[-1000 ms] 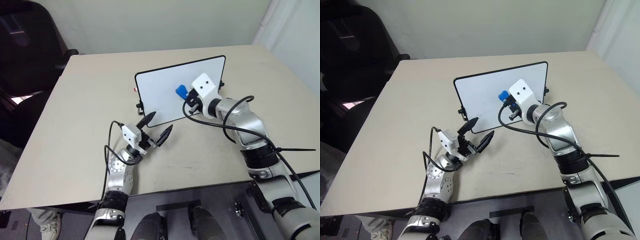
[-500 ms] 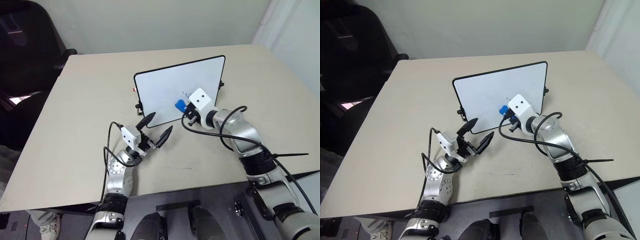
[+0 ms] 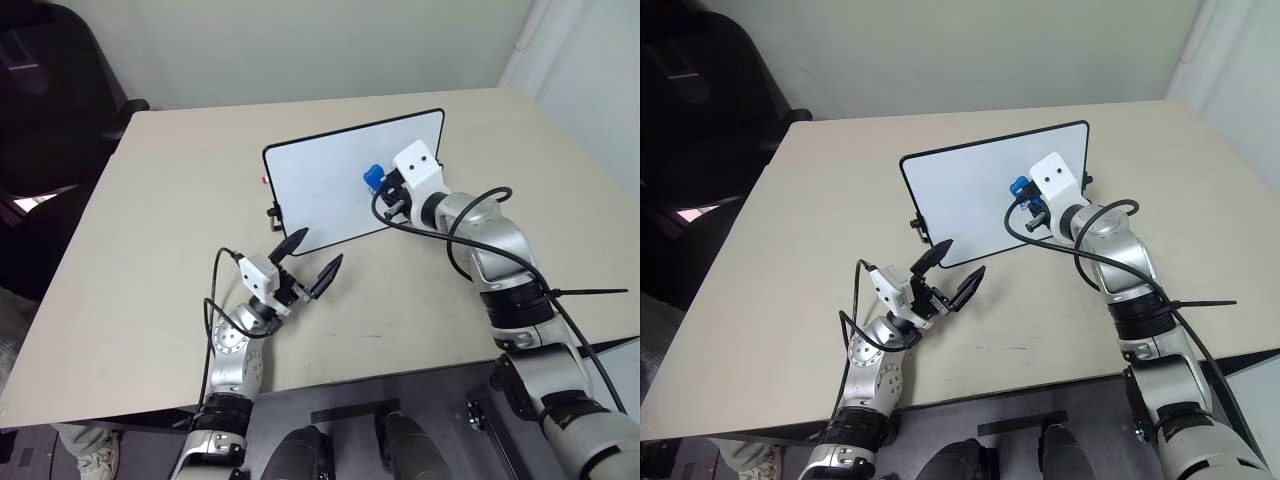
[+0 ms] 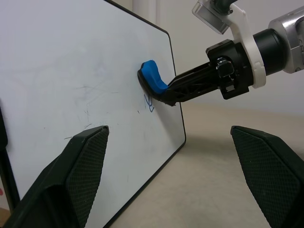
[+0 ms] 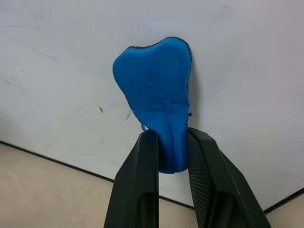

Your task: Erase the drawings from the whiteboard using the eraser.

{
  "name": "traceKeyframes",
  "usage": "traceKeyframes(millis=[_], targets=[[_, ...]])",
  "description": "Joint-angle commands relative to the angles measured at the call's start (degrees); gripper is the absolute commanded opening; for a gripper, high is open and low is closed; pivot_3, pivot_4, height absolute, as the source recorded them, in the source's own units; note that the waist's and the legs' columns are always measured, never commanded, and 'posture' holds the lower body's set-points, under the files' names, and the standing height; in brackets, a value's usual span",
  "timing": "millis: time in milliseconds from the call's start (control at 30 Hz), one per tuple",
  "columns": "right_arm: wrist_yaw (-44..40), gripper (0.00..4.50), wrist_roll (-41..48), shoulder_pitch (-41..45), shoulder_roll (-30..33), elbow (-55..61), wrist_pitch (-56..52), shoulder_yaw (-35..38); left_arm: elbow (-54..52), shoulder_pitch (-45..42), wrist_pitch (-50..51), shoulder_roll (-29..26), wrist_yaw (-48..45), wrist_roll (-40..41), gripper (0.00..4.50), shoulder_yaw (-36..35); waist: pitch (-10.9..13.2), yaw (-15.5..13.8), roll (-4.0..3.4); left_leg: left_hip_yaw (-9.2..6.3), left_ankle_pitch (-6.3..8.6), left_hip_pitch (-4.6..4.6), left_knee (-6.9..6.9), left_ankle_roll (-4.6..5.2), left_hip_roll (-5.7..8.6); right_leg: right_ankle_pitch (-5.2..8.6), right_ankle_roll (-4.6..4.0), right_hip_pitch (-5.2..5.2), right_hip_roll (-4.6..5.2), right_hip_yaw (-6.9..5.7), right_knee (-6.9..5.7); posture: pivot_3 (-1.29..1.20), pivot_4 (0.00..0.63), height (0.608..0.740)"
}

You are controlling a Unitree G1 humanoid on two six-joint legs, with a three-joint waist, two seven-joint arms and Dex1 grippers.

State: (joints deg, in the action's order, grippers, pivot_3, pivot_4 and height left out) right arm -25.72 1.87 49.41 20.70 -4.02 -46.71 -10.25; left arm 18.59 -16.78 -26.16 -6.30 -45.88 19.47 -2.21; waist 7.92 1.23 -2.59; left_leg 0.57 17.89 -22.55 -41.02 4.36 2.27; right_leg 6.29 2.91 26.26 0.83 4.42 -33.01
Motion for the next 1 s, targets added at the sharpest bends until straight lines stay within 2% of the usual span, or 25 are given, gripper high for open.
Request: traceKeyframes(millis=[33,433,700,1000], targets=[[0.5,0.78,-1.7,-1.4,0.6,1.0,-0.1,-1.2,-0.2,1.0,-0.1,0.3,0.2,0.2,4.50,0.4,0.0,0.0,0.00,0.00,0.00,0.01,0.00,0.00,0.00,0.00,0.00,0.00,0.00,0.00,0.00,0.00,0.150,0.726],[-0.3,0.78,-2.1,-1.8,0.2,1.5,-1.0,-2.7,0.8,0.3,-0.1,0.3,0.2,0.1,4.50,0.3,0.0,0.0,0.00,0.00,-0.01,0.01,0.00,-0.01,0.00,-0.01,0.01,0.00,0.00,0.00,-0.03,0.00,0.150,0.726],[2.0,0.78,-0.1,3.4,-1.4,2.4,-0.2,3.6,1.8,-0.3,-0.3,0.4,0.1,0.1,4.50,0.3,0.0,0.0,0.00,0.00,-0.02,0.01,0.00,-0.03,0.00,-0.05,-0.05,0.02,0.00,0.01,-0.05,0.00,0.150,0.726],[0.9,0.78,-2.6,-0.7,-1.1,-2.2,-1.2,-0.3,2.5,-0.9,-0.8,0.7,0.2,-0.2,4.50,0.3,0.0,0.0,0.01,0.00,-0.02,0.05,-0.01,-0.04,0.00,-0.08,-0.10,0.01,0.00,0.00,-0.05,0.00,0.150,0.726]])
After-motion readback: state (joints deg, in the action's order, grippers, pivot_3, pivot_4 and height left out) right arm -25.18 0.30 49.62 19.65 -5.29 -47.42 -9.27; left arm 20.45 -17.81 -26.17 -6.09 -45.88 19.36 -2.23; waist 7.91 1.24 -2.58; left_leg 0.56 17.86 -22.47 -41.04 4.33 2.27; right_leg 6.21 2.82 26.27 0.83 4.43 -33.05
